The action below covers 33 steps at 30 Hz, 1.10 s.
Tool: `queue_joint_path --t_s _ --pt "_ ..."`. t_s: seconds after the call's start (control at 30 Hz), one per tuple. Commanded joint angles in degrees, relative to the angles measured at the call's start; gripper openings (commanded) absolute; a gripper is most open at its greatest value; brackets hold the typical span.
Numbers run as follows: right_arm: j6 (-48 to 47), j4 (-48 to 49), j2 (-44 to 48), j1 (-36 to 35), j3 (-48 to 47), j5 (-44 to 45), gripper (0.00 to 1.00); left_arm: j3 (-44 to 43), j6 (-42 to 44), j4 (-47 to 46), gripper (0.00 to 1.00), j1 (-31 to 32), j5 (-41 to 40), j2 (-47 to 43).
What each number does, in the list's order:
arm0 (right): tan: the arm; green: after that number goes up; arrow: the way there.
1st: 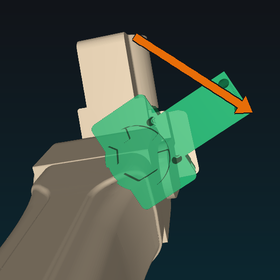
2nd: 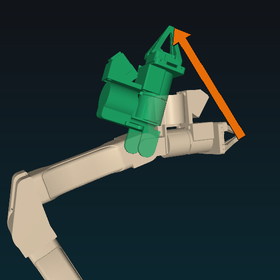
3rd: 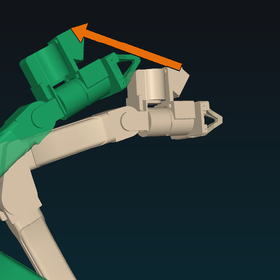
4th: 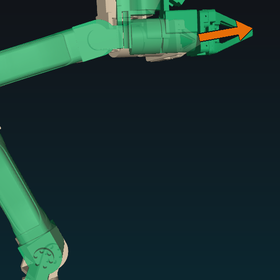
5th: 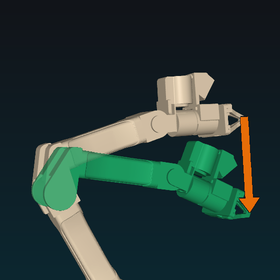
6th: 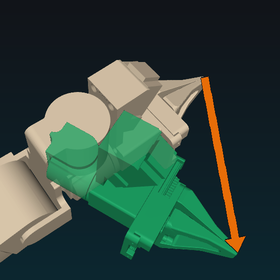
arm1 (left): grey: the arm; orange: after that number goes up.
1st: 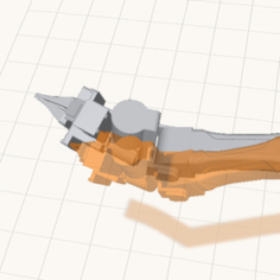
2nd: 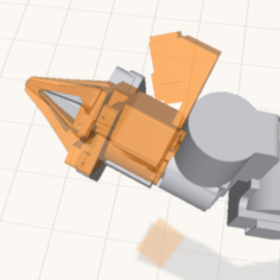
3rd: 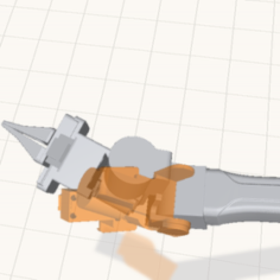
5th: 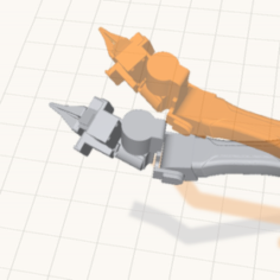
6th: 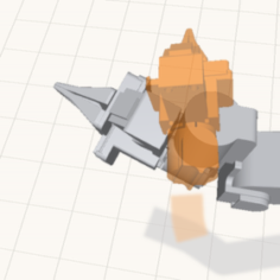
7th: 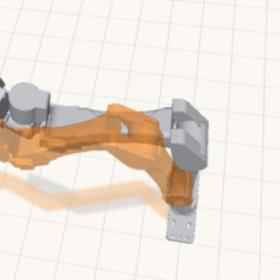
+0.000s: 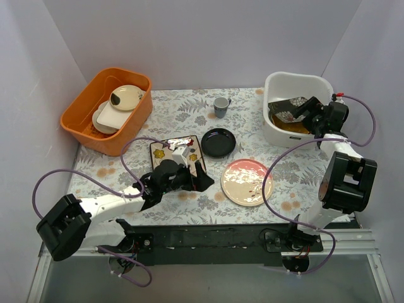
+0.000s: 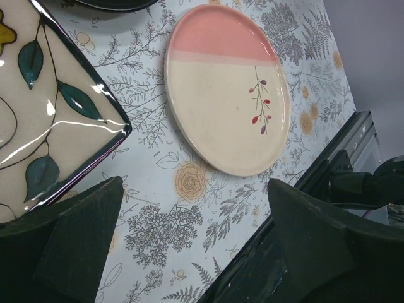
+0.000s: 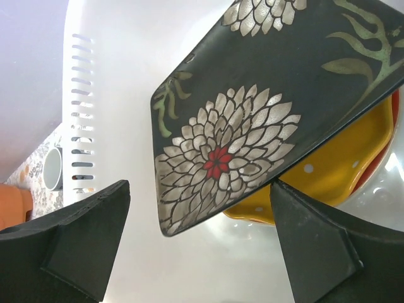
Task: Place the plates into the plastic bin on the countertop
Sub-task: Place the plate in the plastic bin, then pick up the plate at the center of the board.
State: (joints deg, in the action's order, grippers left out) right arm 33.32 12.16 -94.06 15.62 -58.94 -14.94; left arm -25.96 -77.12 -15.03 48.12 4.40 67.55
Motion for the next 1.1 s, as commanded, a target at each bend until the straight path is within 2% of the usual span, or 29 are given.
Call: queue_joint_path --t_s 0.0,0.3,0.5,0.73,0.93,1.07 --pt "-1.06 0.06 5.37 0.12 1.80 0.88 0.98 -2.43 1.53 -3.25 0.98 0.22 1.39 1.35" --pt "-2.56 -2.76 10.30 0.47 5.41 2.02 0.98 -6.12 2.59 -6.06 0.98 0.22 6.75 9.09" --pt "-2.65 -2.32 13.37 0.73 6.82 1.14 0.98 -6.12 2.50 -6.42 0.98 0.22 7.20 9.18" --pt "-1.16 -1.09 16.01 0.56 6.38 -4.82 0.98 -5.95 2.42 -4.66 0.98 0.22 5.97 7.86" --pt "-2.38 -1.97 16.80 -2.95 5.41 -6.25 0.98 -4.99 0.75 -3.69 0.98 0.13 4.56 5.49" --pt "-5.10 -5.13 17.59 -8.13 4.10 -4.58 0.98 -4.54 -0.13 -2.82 0.98 0.22 3.59 4.35"
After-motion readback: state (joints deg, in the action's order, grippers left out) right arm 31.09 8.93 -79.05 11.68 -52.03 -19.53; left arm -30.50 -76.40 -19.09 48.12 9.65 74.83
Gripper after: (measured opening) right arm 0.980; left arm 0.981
